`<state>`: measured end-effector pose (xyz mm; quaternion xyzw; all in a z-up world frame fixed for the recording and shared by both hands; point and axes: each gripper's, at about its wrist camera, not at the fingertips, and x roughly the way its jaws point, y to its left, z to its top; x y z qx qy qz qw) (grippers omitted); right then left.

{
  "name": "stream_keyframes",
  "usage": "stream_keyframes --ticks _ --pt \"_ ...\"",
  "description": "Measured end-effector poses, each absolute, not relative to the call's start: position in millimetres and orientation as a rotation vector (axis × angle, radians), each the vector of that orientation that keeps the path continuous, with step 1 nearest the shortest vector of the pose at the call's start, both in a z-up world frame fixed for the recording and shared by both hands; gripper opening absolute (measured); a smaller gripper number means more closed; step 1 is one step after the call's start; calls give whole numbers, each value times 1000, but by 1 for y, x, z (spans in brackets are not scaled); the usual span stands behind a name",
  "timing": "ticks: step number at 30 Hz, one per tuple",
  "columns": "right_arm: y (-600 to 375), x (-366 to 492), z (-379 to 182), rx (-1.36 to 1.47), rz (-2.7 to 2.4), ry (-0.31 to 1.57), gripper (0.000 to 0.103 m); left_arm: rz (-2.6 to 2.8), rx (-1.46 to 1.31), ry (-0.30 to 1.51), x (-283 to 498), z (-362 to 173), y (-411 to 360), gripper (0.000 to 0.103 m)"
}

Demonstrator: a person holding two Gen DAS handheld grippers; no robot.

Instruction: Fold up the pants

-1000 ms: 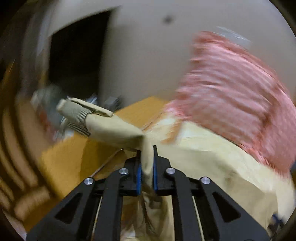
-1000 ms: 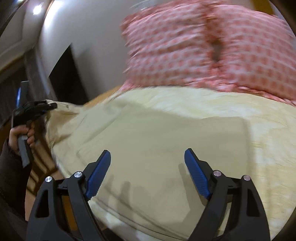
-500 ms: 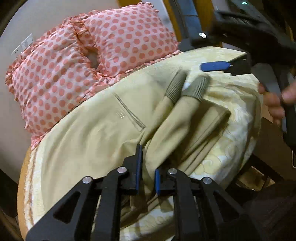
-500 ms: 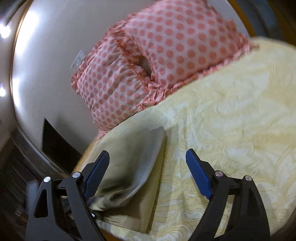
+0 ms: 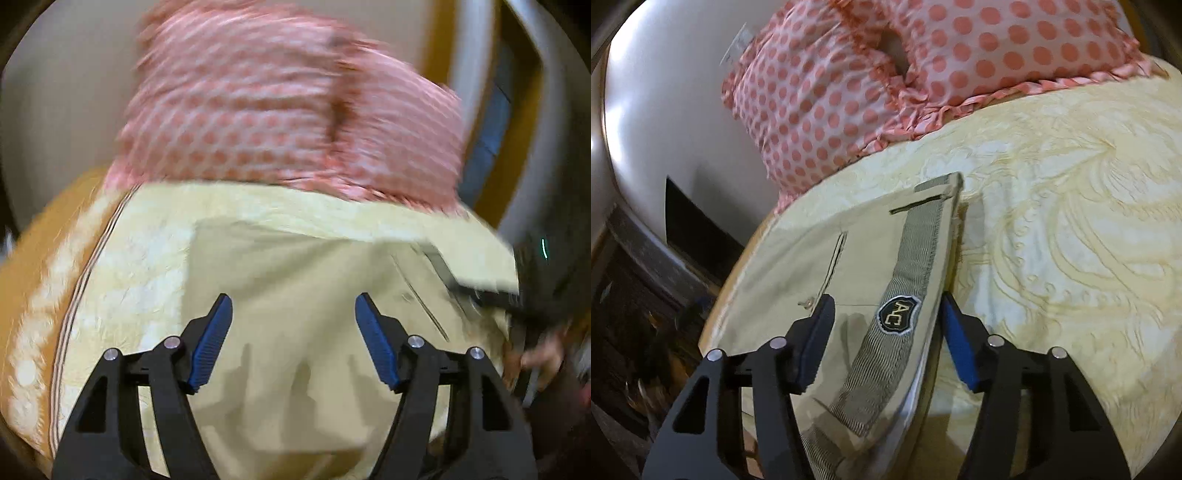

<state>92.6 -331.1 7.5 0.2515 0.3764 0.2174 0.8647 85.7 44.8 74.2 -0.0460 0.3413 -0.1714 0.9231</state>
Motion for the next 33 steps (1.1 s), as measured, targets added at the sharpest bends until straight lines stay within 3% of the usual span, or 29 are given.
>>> stream_keyframes --ticks 6,7,13,14,15,17,18,23,30,31,33 --pt "-334 109 6 544 474 816 59 -293 -70 850 140 45 62 67" --pt "-333 110 5 543 482 823 51 -301 -70 871 147 40 61 67" --pt "-344 123 -4 602 548 863 28 -458 -125 1001 174 23 62 72" --pt "-346 125 -5 616 567 871 26 -463 -133 1012 177 23 64 63" --pt "-348 126 -7 639 597 878 21 -452 -134 1024 181 24 66 36" --pt "-349 127 -5 650 628 876 18 -484 -189 1064 188 21 70 13" --pt "-349 128 -3 658 639 874 17 -479 -209 1069 190 22 72 10" --pt "-352 154 15 656 656 841 13 -439 -102 1012 205 39 52 7" --pt "-358 242 25 562 532 798 12 -336 -65 913 289 49 15 7" --pt "-358 251 21 544 504 802 12 -319 -50 911 297 46 9 8" --pt "-356 265 14 479 437 845 18 -265 -9 936 309 40 3 23"
